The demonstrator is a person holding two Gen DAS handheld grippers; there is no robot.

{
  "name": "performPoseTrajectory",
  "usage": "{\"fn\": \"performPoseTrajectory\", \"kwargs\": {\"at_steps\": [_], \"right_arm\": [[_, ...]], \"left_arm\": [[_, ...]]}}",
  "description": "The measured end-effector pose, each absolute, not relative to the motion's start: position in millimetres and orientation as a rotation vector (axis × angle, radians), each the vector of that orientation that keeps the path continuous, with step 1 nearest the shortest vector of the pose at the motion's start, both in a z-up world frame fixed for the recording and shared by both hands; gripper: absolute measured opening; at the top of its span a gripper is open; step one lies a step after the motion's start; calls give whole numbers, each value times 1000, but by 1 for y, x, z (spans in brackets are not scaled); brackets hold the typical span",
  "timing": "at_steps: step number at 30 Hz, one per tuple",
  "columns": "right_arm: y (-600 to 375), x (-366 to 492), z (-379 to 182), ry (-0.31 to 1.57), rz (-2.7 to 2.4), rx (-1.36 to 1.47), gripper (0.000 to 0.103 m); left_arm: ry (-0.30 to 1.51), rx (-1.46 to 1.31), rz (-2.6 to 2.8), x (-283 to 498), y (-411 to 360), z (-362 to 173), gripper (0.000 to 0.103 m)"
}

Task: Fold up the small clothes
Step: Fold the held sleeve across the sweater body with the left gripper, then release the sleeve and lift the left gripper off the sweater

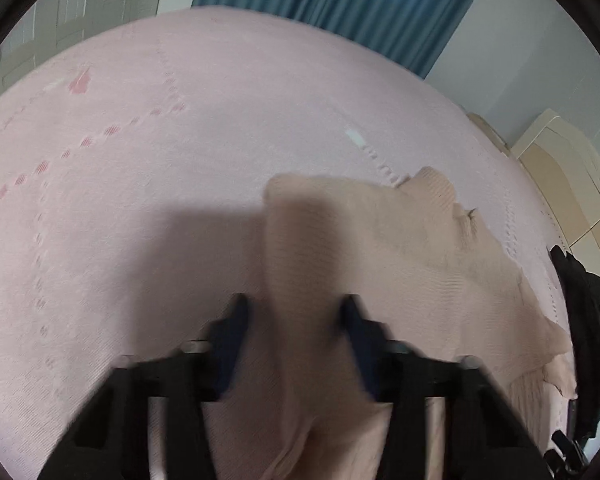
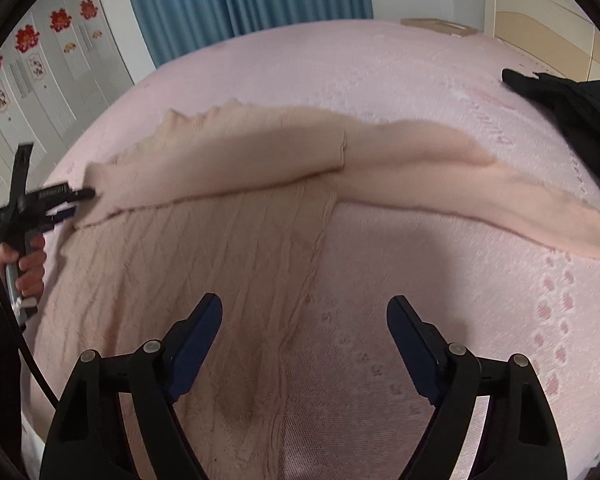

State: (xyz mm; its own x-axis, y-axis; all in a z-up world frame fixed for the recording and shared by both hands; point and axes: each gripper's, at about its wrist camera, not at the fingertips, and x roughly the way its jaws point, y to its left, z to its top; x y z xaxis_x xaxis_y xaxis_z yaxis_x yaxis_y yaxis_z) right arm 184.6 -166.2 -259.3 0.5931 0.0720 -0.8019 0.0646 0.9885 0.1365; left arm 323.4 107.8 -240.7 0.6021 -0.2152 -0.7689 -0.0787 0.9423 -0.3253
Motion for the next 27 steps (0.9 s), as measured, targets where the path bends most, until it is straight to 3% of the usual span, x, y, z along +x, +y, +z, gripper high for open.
{"fn": "performPoseTrajectory", "kwargs": {"at_steps": [3, 6, 9, 10, 13, 15, 20, 25, 26, 27], "right_arm": [[-163, 186, -265, 956, -12, 138, 83], [-168, 185, -261, 939, -10, 147, 83], [-173, 202, -253, 894, -15, 162, 83], [-174, 210, -251, 884, -17, 163, 83], [-177, 239, -246, 849, -42, 159, 82], [-181, 257, -245, 833, -57, 162, 66], [-184, 291, -258, 862, -49, 185, 43], [-182, 314, -279, 914, -69, 208, 34], [-180, 314, -278, 904, -63, 192, 16], [-179, 312, -276, 899, -47, 179, 5]], "left_arm": [[853, -368, -40, 326, 117, -232, 13], [897, -341, -55, 330, 117, -243, 14], [891, -232, -58, 320, 108, -241, 28], [895, -218, -66, 317, 107, -236, 36], [906, -215, -108, 310, 107, -233, 44], [897, -205, -101, 305, 107, -235, 46], [883, -166, -93, 298, 104, -240, 57], [878, -146, -86, 299, 101, -242, 59], [878, -152, -85, 300, 102, -242, 58], [872, -167, -91, 302, 103, -241, 47]]}}
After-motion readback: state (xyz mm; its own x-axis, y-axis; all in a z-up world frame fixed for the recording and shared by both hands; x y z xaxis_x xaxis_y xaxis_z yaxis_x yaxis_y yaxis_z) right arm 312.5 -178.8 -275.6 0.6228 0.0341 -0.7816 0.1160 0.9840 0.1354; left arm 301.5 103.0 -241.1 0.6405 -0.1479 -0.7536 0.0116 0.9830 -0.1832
